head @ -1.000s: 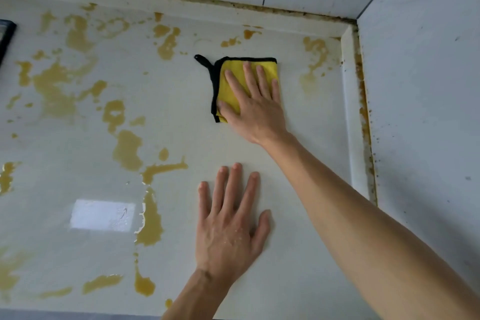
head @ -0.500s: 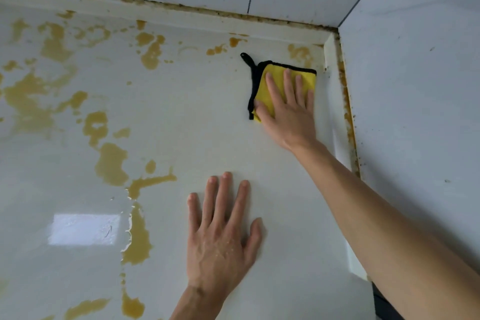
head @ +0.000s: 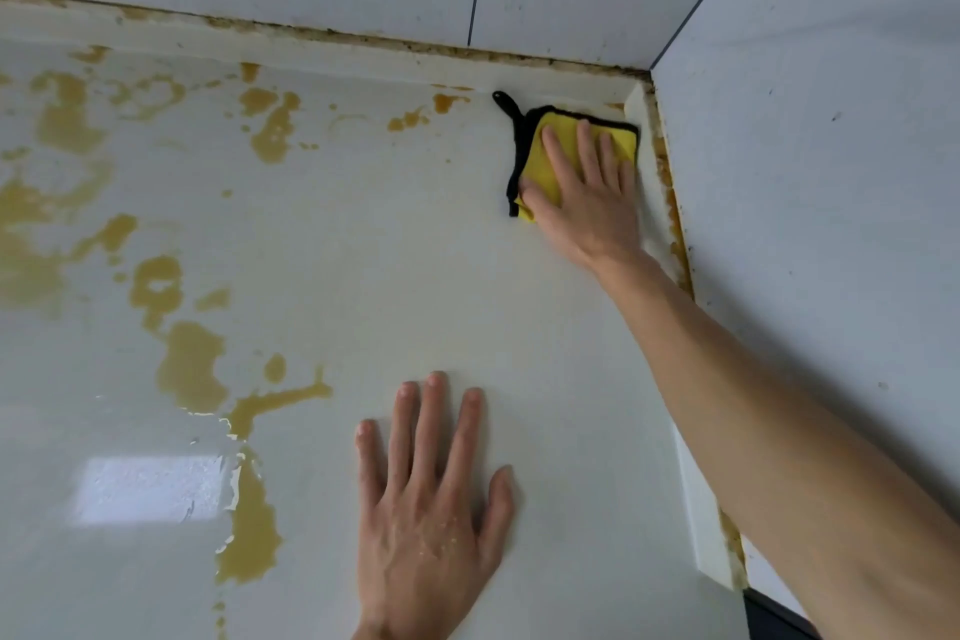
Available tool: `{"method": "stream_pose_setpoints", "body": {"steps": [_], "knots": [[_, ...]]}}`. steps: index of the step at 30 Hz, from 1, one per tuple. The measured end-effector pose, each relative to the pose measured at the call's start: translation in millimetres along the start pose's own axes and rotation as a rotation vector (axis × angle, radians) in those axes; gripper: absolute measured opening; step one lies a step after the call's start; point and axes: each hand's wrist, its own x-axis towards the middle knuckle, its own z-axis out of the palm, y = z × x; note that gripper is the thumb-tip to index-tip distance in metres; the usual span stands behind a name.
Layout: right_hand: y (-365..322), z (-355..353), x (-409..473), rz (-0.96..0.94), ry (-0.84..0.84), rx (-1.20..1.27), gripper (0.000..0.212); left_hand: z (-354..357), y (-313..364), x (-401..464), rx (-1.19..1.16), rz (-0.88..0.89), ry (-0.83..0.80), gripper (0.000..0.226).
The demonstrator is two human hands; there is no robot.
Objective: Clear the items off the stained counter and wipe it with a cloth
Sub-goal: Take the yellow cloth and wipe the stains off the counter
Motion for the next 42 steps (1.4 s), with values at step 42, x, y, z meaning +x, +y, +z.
{"method": "stream_pose_setpoints", "body": {"steps": [42], "knots": [[-80, 9, 35, 0.067, 0.088, 0.006, 0.088, -1, 4, 2, -0.009, -0.014, 0.027, 0.074]]}}
